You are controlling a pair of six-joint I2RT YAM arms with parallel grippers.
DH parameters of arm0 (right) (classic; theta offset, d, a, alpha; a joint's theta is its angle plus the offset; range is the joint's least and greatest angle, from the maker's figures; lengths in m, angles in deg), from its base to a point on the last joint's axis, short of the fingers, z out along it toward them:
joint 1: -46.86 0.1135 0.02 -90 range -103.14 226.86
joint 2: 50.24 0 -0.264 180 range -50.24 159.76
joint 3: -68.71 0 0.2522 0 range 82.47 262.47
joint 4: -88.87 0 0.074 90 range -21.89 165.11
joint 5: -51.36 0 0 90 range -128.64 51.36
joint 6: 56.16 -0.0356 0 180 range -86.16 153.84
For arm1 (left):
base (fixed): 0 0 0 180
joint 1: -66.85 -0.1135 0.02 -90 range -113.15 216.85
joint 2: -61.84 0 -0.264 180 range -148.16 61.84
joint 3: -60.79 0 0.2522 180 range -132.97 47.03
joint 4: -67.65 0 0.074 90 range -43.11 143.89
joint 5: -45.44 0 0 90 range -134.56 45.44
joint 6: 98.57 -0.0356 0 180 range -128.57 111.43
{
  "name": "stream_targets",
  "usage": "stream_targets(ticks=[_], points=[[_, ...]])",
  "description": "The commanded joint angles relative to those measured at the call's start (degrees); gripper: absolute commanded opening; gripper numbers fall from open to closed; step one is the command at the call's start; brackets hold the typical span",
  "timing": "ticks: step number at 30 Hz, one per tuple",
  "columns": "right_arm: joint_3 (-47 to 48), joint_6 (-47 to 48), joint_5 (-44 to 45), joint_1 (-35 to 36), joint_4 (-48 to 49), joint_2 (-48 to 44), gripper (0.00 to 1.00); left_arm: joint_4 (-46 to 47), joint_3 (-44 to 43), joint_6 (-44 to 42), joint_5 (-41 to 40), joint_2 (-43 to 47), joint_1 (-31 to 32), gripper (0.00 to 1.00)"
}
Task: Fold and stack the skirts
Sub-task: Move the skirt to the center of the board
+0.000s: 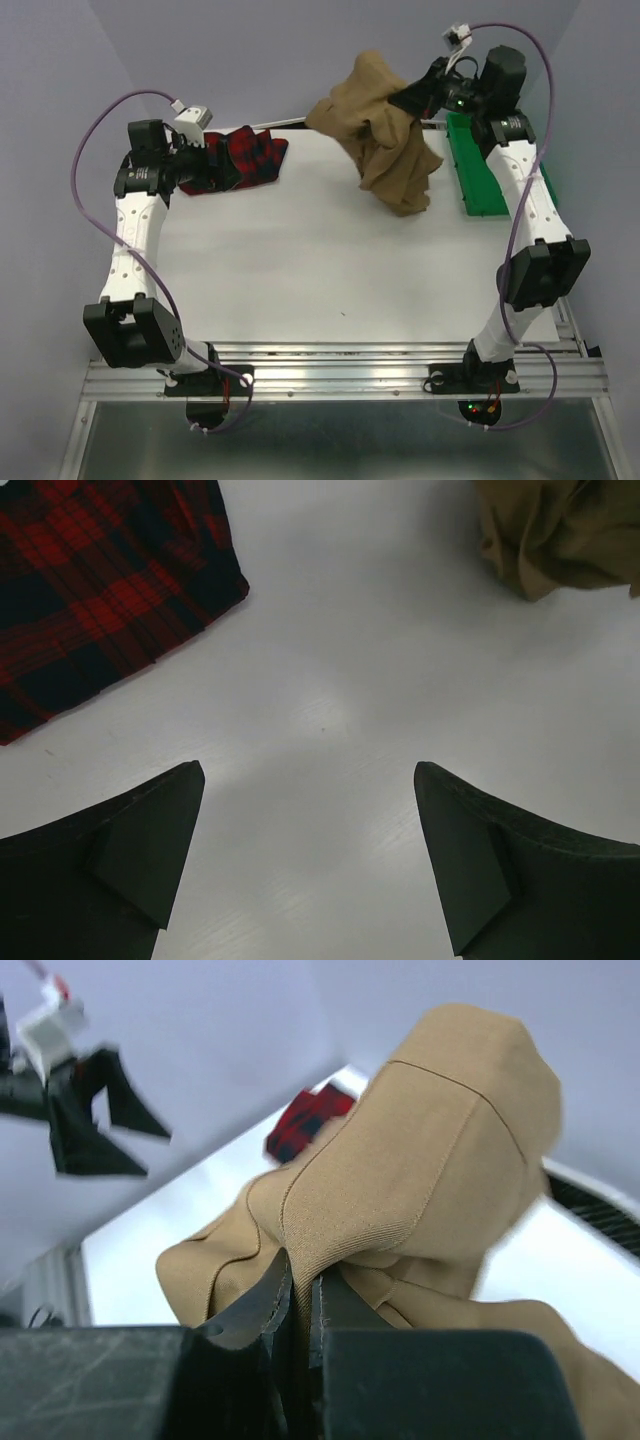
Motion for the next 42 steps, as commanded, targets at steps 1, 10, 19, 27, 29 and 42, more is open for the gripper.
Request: stream_targets(ticks=[1,10,19,27,29,42], points=[[-10.0,6.4,-1.8,3.1,0.4,-7.8,0.01,0.1,1.6,-4.9,1.4,3.9,-0.2,0.99],[-44.6,36.3,6.1,11.4,-17.5,-12.1,0.01,-2.0,13.9,-21.7,-3.0,6.3,0.1,0.99],[-54.2,55.4,26.2,11.4,-14.6,-15.6,0.09,5.0,25.4,-27.1,-7.7,7.9,4.9,0.9],[-41.0,48.0,35.6,11.4,-8.6,-14.1,0.9,16.5,24.4,-20.2,-15.3,6.6,19.3,0.89],[-37.9,45.0,34.3,11.4,-12.0,-14.2,0.9,16.5,21.3,-17.7,-15.7,3.0,21.3,0.89],[-47.6,15.7,17.6,11.9,-15.7,-19.0,0.79,9.2,-0.7,-9.7,-9.6,-20.5,26.7,0.8]])
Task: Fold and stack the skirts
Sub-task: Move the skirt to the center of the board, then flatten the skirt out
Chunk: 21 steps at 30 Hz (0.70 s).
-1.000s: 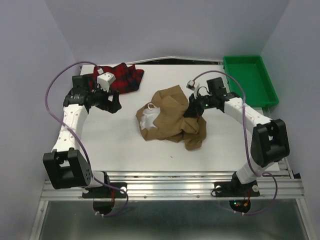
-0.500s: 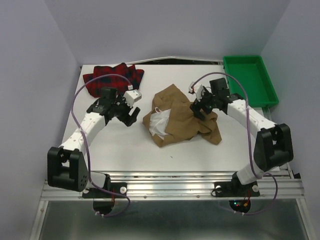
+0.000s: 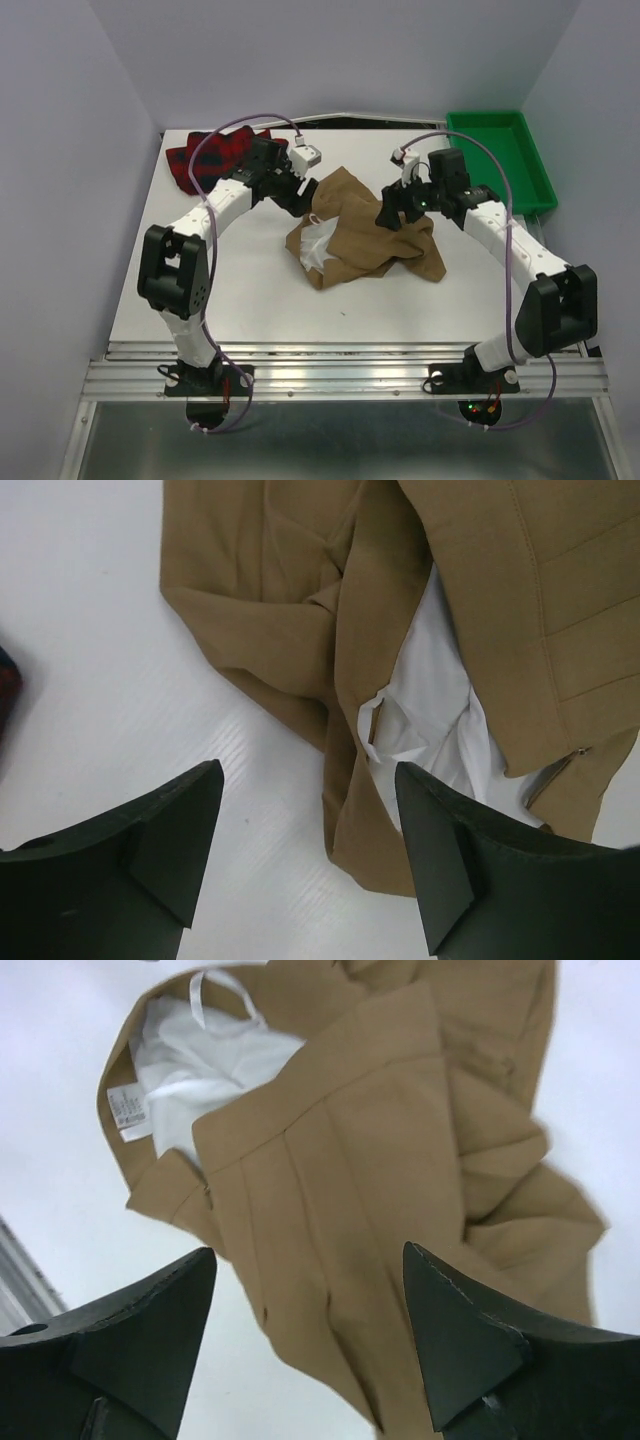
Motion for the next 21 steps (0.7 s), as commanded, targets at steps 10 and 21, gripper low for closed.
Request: stream_targets(ticks=[10,21], points=[[-7.1,-13.1,-1.9,1.6,7.0,8.6,0.7,-6.3,-5.4,2.9,4.6,-10.3,0.8,0.56],[8.0,-5.1,8.3,-0.2,8.3,21.6,0.67,1.9,12.5,10.9,5.2,7.2,0.5,0.0]])
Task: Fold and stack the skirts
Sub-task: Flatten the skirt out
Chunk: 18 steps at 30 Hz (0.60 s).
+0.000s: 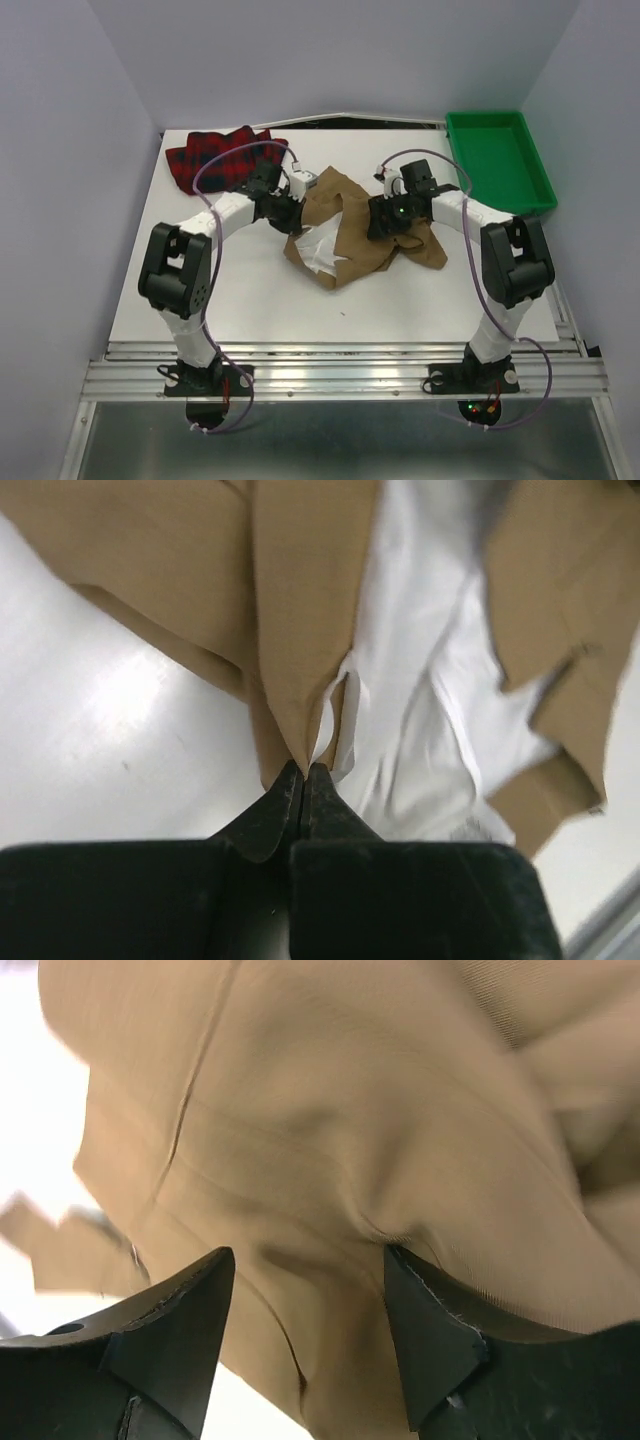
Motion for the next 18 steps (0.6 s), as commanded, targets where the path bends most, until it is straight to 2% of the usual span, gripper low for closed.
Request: stream_targets(ticks=[1,5,8,10,12,15,18], points=[[11.6,2.1,6.0,-0.9,4.4,4.9,0.67,4.7,7.7,5.5,3.4,14.8,0.3,0.0],[19.5,-3.4,3.0,-0.9,2.3,6.1,0.66,8.1,13.6,10.0,6.4,19.7,1.0,0.0],[17.4,-8.6,-1.4,-0.9,2.1,0.7,0.68,9.1,14.2,11.5,8.1,20.7,1.2,0.0],[13.0,-13.7,-3.5,-0.9,3.1,-4.1,0.75,9.4,13.6,12.1,10.6,20.0,1.4,0.0],[9.8,-14.7,-4.4,-0.4,4.0,-6.8,0.75,9.7,13.3,12.5,12.4,18.8,1.7,0.0],[5.6,-12.9,-1.3,3.8,4.2,-9.2,0.71,10.5,13.5,12.9,16.1,16.4,2.1,0.0],[2.8,-10.3,6.0,9.6,4.6,-9.1,0.66,12.6,15.0,13.3,17.9,15.9,2.1,0.0]])
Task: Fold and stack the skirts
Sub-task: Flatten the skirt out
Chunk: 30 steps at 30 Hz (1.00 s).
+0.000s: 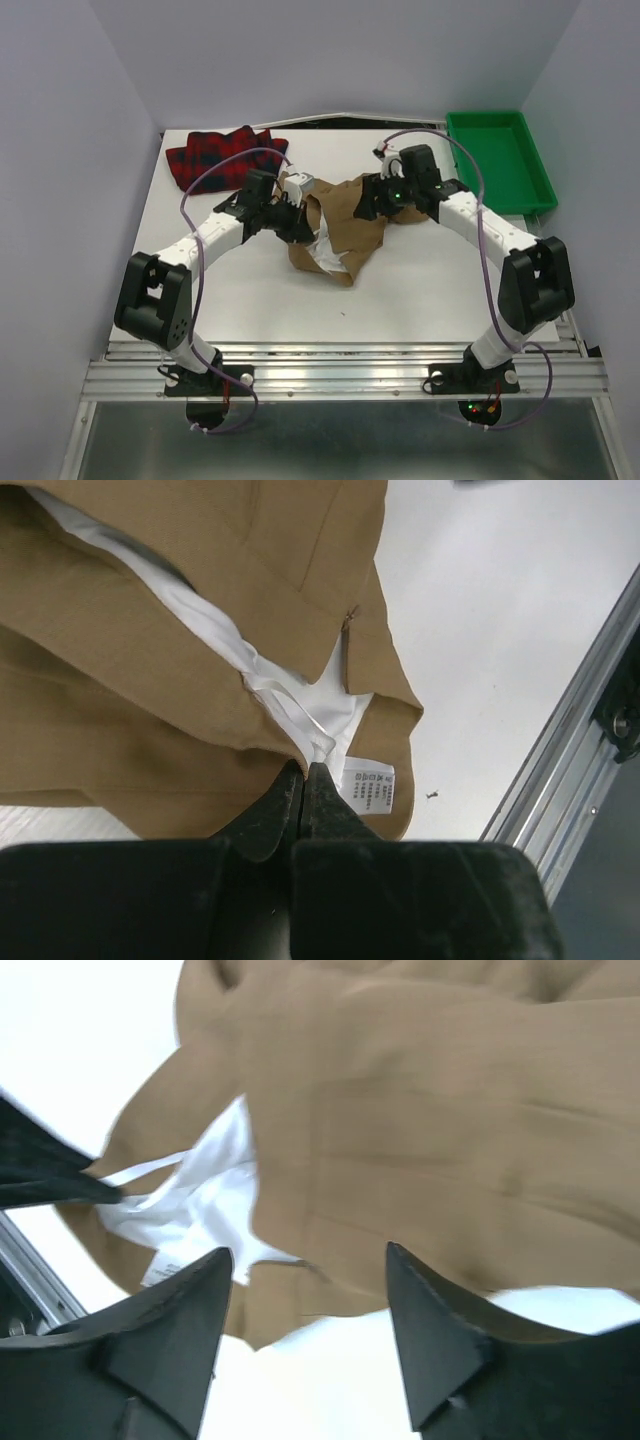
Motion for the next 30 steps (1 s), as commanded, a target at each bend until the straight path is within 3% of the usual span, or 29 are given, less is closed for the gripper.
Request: stream_targets(ticks=[1,12,19,27,30], points=[[-3.1,1.3,9.2,7.9,2.0,-0.3,0.65,4.3,2.4,1.7,5.9,0.3,0.5,0.0],[-4.9,1.5,22.9,19.3,7.8,6.2,0.57,6.2,4.2,4.4,9.0,-1.4,-2.0,0.0],[-4.1,2.3,32.9,20.4,8.8,11.3,0.52,6.3,3.5,4.5,9.1,-2.8,-2.5,0.0],[-0.2,0.2,30.8,20.4,7.3,13.4,0.64,6.6,4.3,4.6,9.3,-2.6,-3.0,0.0],[1.9,0.2,31.9,20.4,6.3,14.7,0.62,6.6,4.1,4.7,9.1,-2.7,-3.0,0.0]])
